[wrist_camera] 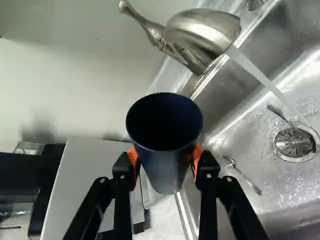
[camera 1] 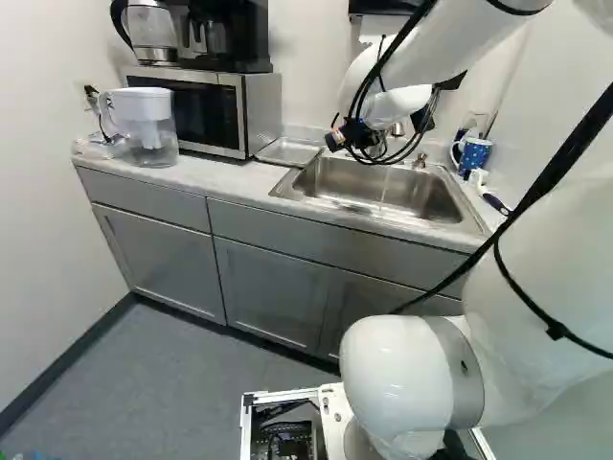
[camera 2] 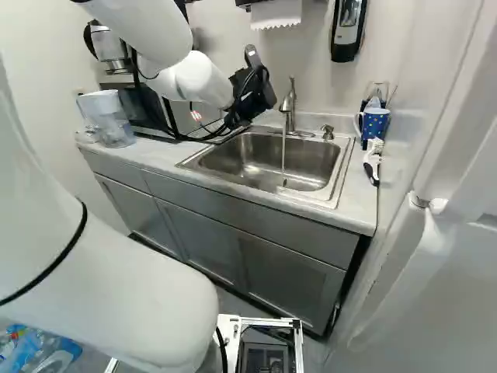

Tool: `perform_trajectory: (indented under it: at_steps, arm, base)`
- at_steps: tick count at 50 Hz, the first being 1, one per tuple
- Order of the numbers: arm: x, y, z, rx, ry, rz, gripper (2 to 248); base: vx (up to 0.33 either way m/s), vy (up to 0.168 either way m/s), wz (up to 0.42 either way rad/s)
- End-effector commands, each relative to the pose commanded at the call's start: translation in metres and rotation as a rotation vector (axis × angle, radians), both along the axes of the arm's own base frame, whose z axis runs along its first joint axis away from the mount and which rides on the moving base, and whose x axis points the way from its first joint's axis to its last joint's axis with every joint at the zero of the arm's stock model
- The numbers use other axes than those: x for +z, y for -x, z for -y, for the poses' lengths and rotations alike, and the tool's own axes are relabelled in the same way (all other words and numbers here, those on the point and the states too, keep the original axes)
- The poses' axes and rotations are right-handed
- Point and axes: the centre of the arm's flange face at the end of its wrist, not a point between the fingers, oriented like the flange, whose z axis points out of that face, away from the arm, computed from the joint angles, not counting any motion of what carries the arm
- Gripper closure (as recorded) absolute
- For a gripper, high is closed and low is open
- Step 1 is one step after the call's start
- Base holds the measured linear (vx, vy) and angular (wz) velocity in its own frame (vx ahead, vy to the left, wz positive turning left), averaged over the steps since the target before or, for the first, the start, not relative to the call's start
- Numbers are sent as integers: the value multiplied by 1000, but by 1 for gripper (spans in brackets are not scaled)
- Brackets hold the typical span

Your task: Rinse the cup and place it in the tray

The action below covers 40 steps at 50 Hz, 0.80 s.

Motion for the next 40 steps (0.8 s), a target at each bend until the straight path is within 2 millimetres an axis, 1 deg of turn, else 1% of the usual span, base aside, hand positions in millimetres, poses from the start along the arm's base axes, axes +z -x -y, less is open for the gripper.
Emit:
perform_trajectory:
  at_steps: [40]
  arm:
    - [0,0,0,179,378,-43,129]
  base:
    - [0,0,0]
